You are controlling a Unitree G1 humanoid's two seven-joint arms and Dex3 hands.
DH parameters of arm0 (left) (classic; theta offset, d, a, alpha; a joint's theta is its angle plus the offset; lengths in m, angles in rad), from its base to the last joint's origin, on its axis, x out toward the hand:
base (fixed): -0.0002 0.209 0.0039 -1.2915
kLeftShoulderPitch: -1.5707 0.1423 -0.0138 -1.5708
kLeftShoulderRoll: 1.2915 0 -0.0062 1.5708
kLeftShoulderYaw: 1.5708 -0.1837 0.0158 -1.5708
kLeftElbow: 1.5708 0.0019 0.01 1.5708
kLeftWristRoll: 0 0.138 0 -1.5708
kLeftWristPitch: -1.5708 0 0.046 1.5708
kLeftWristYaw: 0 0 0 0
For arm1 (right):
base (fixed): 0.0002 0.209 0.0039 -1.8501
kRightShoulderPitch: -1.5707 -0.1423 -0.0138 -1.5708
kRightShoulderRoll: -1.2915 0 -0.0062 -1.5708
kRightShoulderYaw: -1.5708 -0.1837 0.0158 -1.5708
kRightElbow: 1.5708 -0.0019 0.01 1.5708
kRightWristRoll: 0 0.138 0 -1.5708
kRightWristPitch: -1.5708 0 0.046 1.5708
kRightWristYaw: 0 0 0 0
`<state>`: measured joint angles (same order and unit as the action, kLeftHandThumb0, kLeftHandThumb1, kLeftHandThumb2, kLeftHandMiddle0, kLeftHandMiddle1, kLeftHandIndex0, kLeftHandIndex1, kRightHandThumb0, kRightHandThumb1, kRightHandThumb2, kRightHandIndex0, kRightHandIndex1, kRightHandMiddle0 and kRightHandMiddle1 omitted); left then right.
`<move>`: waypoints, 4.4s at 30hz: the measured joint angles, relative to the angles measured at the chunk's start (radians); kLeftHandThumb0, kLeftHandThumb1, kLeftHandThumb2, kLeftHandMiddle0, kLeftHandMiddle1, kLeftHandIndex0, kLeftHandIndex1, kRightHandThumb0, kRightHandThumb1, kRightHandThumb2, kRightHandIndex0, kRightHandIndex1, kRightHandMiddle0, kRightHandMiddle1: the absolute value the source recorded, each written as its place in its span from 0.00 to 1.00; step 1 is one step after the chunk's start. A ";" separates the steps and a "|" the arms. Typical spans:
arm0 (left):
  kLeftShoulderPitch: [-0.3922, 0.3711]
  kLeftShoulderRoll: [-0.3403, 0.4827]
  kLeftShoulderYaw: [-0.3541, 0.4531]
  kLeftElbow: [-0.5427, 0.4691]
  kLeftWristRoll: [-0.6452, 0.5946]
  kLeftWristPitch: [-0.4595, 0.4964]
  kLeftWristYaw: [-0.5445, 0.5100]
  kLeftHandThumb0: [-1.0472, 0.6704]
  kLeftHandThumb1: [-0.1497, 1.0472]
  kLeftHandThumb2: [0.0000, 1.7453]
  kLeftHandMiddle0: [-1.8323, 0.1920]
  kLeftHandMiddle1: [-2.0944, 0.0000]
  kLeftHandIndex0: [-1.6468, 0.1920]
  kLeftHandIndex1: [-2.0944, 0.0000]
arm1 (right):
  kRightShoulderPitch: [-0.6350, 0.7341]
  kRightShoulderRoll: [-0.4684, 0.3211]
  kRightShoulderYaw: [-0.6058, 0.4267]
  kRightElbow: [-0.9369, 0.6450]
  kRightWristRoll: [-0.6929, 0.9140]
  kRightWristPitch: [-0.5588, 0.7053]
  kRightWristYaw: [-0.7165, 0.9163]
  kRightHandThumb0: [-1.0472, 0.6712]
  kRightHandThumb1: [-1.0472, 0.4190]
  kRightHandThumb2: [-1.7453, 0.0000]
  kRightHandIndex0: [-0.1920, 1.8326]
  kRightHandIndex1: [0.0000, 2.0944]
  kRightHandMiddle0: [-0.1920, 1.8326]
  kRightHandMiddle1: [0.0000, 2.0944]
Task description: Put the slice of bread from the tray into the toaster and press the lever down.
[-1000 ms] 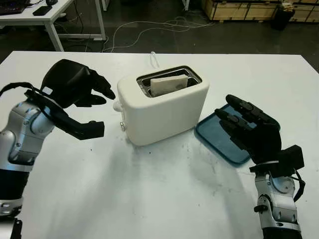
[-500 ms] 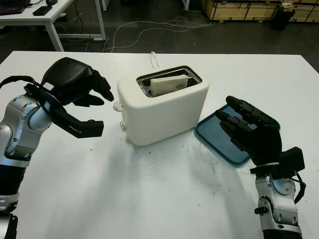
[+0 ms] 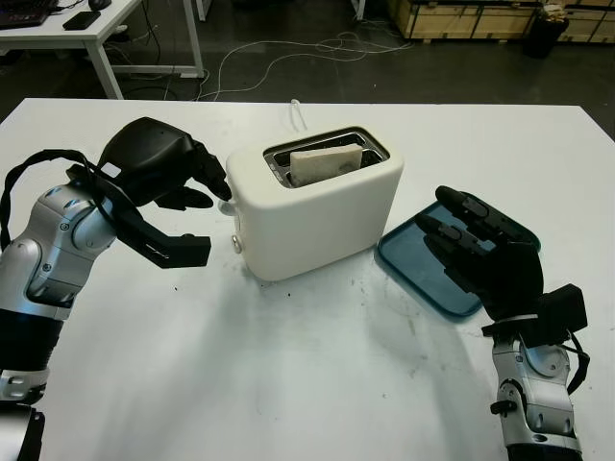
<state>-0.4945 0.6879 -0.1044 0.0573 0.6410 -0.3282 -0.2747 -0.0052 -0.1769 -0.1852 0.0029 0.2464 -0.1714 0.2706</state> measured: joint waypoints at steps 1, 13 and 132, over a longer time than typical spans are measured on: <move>0.000 0.000 0.000 0.003 0.000 -0.001 0.000 0.43 0.78 0.00 0.47 0.35 0.17 1.00 | 0.000 0.000 0.000 0.000 0.000 0.000 0.000 0.47 0.09 0.94 0.49 0.01 0.44 0.00; -0.004 0.000 0.000 0.009 0.000 -0.012 0.001 0.43 0.78 0.00 0.47 0.35 0.17 1.00 | 0.000 0.002 0.000 0.000 -0.001 -0.001 0.000 0.49 0.09 0.94 0.48 0.00 0.44 0.00; -0.005 -0.231 -0.158 0.371 -0.044 0.103 0.221 0.42 0.87 0.00 0.55 0.37 0.25 0.99 | 0.074 -0.003 -0.023 -0.069 0.009 0.011 -0.002 0.48 0.09 0.94 0.48 0.00 0.44 0.00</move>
<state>-0.4992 0.4564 -0.2622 0.4279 0.5973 -0.2254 -0.0541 0.0684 -0.1796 -0.2079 -0.0665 0.2555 -0.1604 0.2689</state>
